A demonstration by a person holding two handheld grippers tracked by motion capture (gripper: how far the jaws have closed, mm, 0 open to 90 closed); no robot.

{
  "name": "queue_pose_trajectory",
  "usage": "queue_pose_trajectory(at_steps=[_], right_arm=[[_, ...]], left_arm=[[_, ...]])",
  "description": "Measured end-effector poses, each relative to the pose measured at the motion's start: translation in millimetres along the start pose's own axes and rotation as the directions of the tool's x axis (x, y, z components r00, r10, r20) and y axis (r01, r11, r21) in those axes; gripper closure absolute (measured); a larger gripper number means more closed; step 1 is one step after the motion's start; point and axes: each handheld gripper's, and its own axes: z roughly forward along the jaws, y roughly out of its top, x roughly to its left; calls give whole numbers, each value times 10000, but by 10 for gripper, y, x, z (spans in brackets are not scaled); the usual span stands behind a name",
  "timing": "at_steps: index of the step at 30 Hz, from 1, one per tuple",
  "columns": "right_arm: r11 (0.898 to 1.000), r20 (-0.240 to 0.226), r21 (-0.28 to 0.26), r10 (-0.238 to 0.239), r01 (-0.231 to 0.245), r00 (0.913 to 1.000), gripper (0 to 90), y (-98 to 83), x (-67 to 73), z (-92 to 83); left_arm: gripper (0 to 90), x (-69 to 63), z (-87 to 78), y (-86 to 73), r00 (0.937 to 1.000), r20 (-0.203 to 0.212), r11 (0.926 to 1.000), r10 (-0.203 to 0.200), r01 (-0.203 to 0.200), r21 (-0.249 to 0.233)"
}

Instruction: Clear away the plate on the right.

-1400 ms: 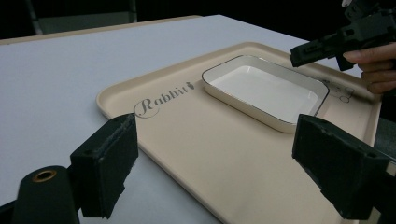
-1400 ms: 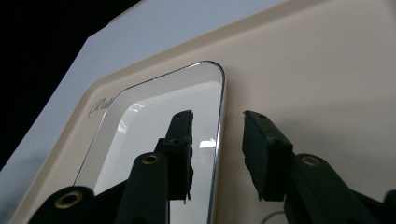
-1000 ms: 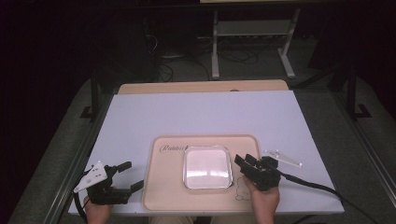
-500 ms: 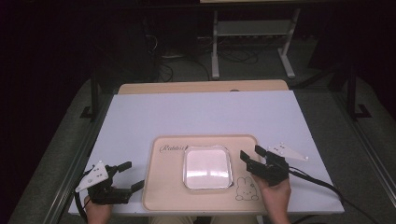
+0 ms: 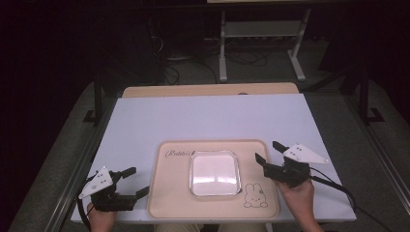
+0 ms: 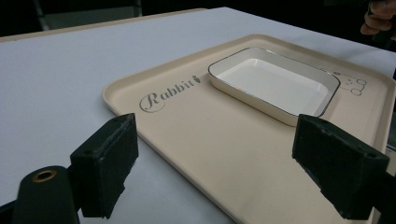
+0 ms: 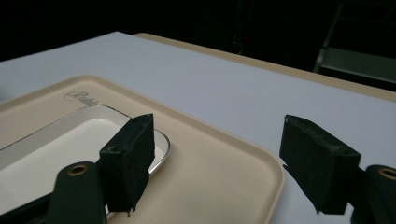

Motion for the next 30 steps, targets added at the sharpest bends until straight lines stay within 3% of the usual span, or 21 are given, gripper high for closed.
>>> queue_pose_trajectory(at_steps=[7,8,16,30], right_arm=[[9996,4,-50,-272,272,9996,244,-5,-96,-46],[9984,55,-101,-557,557,9984,229,0,-152,-80],[9939,222,-212,-1081,1085,9939,205,-41,-234,-157],[9963,406,-66,-855,858,9955,175,-261,-410,-369]], left_arm=[[140,-9,17,2,10000,-16,9999,46,-46,92],[140,-9,21,2,10000,-24,9999,62,-62,110],[140,-15,13,-4,9999,-134,9998,91,-89,149],[140,-20,19,-11,9996,-206,9994,215,-209,284]])
